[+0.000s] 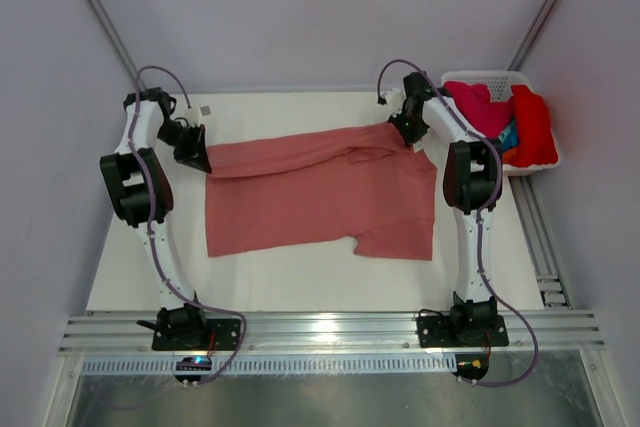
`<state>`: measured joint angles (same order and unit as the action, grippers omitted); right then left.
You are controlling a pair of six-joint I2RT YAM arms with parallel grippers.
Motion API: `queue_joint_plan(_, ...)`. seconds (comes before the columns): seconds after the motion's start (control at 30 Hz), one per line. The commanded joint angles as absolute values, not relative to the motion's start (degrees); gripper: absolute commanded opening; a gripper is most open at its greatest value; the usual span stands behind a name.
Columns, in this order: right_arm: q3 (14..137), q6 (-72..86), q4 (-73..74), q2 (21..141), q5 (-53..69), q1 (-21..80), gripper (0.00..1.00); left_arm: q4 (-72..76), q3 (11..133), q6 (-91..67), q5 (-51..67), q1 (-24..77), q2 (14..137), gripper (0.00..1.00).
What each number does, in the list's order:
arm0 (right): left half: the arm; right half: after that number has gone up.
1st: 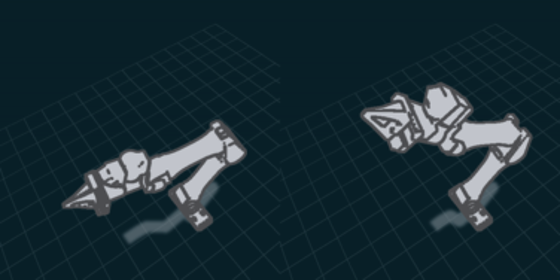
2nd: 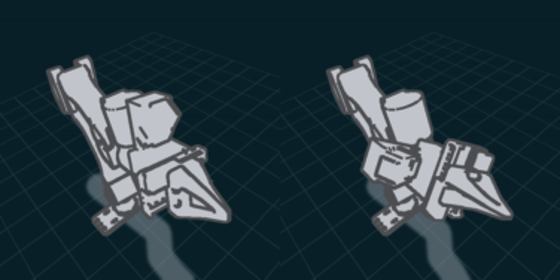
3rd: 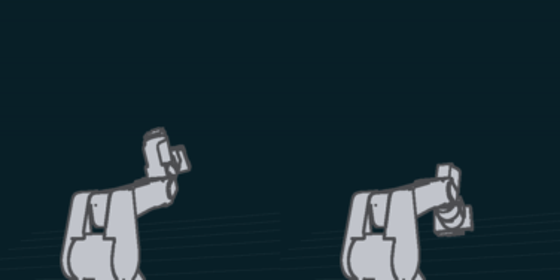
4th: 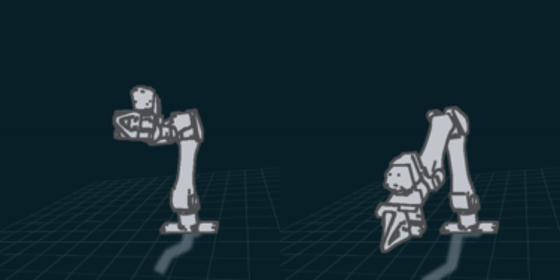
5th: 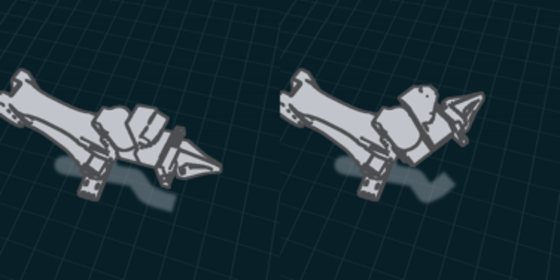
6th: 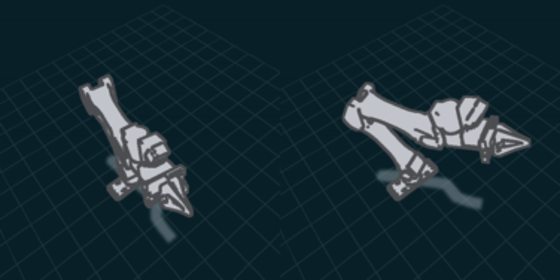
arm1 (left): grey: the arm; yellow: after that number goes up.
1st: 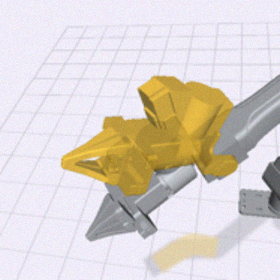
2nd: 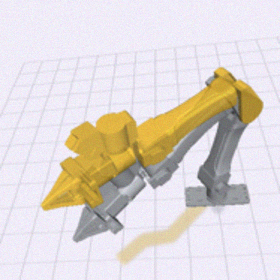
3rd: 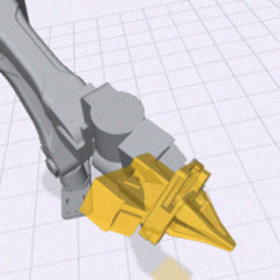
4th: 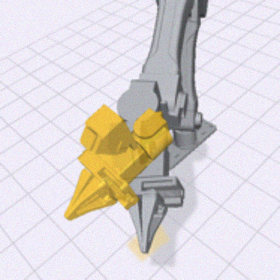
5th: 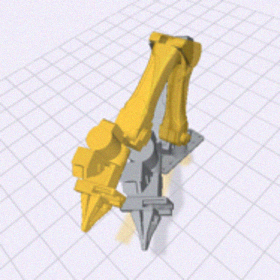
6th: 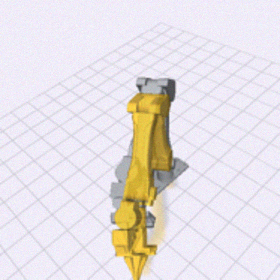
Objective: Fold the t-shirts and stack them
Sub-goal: Fold the tshirt
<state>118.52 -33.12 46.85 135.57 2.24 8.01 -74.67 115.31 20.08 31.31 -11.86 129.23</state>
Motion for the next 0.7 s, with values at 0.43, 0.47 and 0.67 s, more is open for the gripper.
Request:
queue_joint_plan(0.43,121.3,-32.3,52.9,129.6,0.4,7.1,0.03,-77.0,114.5,21.2,34.0,-11.8,127.5,0.0)
queue_joint_plan(0.47,121.3,-32.3,53.1,129.3,0.3,7.0,0.03,-77.1,114.5,21.4,34.2,-11.8,127.5,0.0)
queue_joint_plan(0.67,121.5,-33.0,54.8,127.9,0.3,6.9,0.03,-79.5,115.0,23.0,35.0,-11.8,127.7,0.0)
